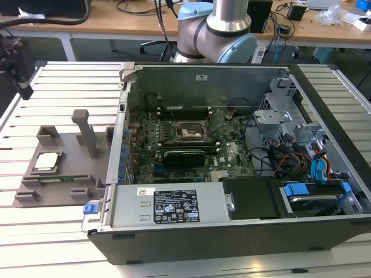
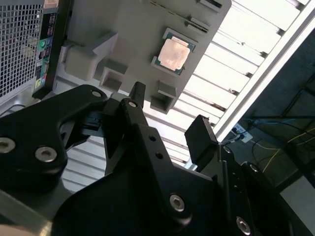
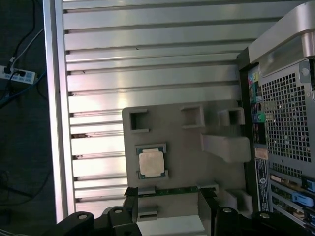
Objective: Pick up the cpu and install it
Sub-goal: 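Pick up the cpu and move it towards the insertion slot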
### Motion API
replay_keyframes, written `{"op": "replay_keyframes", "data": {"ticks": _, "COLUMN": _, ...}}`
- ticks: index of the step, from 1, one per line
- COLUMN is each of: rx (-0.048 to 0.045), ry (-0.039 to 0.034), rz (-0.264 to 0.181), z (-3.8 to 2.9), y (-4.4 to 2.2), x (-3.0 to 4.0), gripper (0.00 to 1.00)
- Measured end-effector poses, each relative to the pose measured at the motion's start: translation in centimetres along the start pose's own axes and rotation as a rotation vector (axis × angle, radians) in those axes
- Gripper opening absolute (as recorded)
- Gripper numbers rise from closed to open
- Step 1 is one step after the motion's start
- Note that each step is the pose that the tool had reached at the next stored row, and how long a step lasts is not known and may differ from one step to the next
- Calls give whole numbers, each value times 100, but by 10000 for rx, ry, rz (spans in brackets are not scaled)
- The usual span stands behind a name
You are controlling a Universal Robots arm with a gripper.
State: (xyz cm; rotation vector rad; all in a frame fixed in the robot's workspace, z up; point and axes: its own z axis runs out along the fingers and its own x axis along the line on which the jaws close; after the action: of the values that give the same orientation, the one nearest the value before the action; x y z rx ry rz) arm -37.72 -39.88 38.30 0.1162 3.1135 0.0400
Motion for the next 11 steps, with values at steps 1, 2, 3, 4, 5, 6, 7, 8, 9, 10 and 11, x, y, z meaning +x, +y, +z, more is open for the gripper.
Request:
{"op": "replay_keyframes", "data": {"ticks": 1, "rx": 95, "ry": -7, "rz": -23, "z": 4, "y": -1, "x": 0, "gripper": 60}}
{"op": "replay_keyframes", "data": {"ticks": 2, "rx": 156, "ry": -11, "rz": -44, "z": 6, "y": -1, "x": 0, "gripper": 60}}
{"op": "replay_keyframes", "data": {"ticks": 3, "rx": 211, "ry": -15, "rz": -63, "z": 7, "y": -1, "x": 0, "gripper": 60}}
{"op": "replay_keyframes", "data": {"ticks": 4, "rx": 241, "ry": -18, "rz": -81, "z": 9, "y": -1, "x": -1, "gripper": 60}}
{"op": "replay_keyframes", "data": {"ticks": 5, "rx": 243, "ry": -16, "rz": -88, "z": 10, "y": -2, "x": -1, "gripper": 60}}
{"op": "replay_keyframes", "data": {"ticks": 6, "rx": 243, "ry": -15, "rz": -88, "z": 12, "y": -1, "x": -1, "gripper": 60}}
{"op": "replay_keyframes", "data": {"ticks": 7, "rx": 242, "ry": -16, "rz": -89, "z": 19, "y": -1, "x": -1, "gripper": 60}}
{"op": "replay_keyframes", "data": {"ticks": 8, "rx": 243, "ry": -16, "rz": -88, "z": 25, "y": -1, "x": 0, "gripper": 60}}
{"op": "replay_keyframes", "data": {"ticks": 9, "rx": 243, "ry": -16, "rz": -88, "z": 30, "y": -1, "x": 0, "gripper": 60}}
{"op": "replay_keyframes", "data": {"ticks": 10, "rx": 244, "ry": -15, "rz": -88, "z": 37, "y": -2, "x": 0, "gripper": 60}}
{"op": "replay_keyframes", "data": {"ticks": 11, "rx": 243, "ry": -16, "rz": -88, "z": 42, "y": -2, "x": 0, "gripper": 60}}
